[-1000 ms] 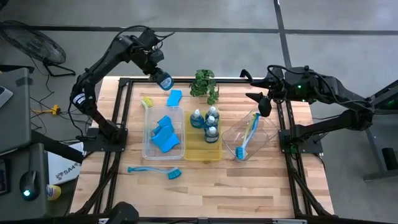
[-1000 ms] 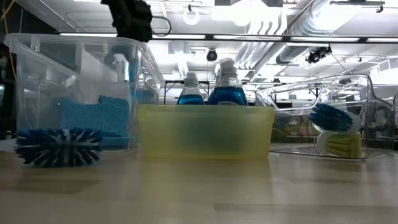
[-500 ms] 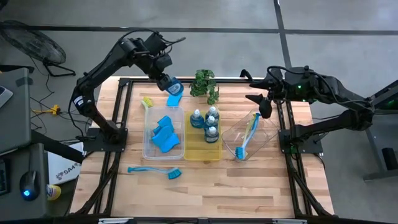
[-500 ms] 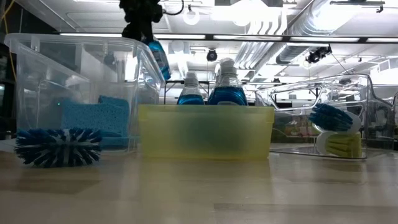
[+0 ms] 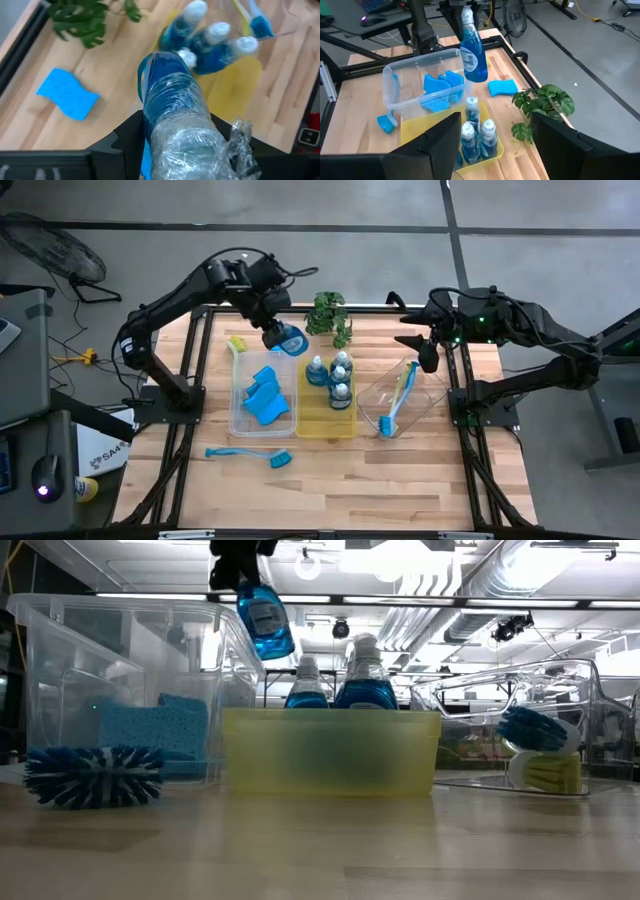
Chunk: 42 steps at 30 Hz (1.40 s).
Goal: Pick & Place Kitchen Sink Supplies
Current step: Put the dishwashing liquid bottle into the yellow bin
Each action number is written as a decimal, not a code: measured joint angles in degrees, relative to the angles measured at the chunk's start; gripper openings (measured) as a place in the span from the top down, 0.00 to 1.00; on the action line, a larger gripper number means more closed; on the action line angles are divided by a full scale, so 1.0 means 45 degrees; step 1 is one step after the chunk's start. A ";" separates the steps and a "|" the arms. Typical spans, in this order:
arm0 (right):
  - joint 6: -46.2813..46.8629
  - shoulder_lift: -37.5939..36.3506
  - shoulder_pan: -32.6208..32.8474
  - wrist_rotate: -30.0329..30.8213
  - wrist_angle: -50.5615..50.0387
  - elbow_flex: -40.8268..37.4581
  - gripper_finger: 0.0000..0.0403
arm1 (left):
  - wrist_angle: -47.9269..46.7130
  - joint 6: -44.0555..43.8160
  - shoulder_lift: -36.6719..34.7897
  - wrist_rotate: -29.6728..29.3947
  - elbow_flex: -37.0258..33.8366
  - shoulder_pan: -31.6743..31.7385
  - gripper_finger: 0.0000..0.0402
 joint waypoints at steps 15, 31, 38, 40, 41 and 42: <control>-0.0625 0.0000 0.0000 -0.0658 -0.0247 0.0000 0.42 | 0.1773 -0.0319 0.0056 0.0065 0.0000 -0.2889 0.59; -0.1007 -0.0010 0.0000 -0.1231 -0.0915 0.0005 0.42 | 0.1758 -0.1043 0.1352 -0.1064 -0.0024 -0.4544 0.60; -0.0901 -0.0044 -0.0002 -0.1260 -0.1590 0.0005 0.42 | 0.1652 -0.0998 0.2051 -0.0936 -0.0019 -0.4573 0.60; -0.0868 -0.0044 -0.0002 -0.1275 -0.1736 0.0005 0.42 | 0.1652 -0.0946 0.2216 -0.0978 -0.0019 -0.4569 0.60; -0.0863 -0.0044 -0.0005 -0.1275 -0.1780 0.0005 0.42 | 0.1644 -0.0942 0.2322 -0.0941 -0.0012 -0.4573 0.60; -0.0863 -0.0044 -0.0005 -0.1275 -0.1869 0.0005 0.42 | 0.1700 -0.0940 0.2389 -0.0909 -0.0010 -0.4569 0.60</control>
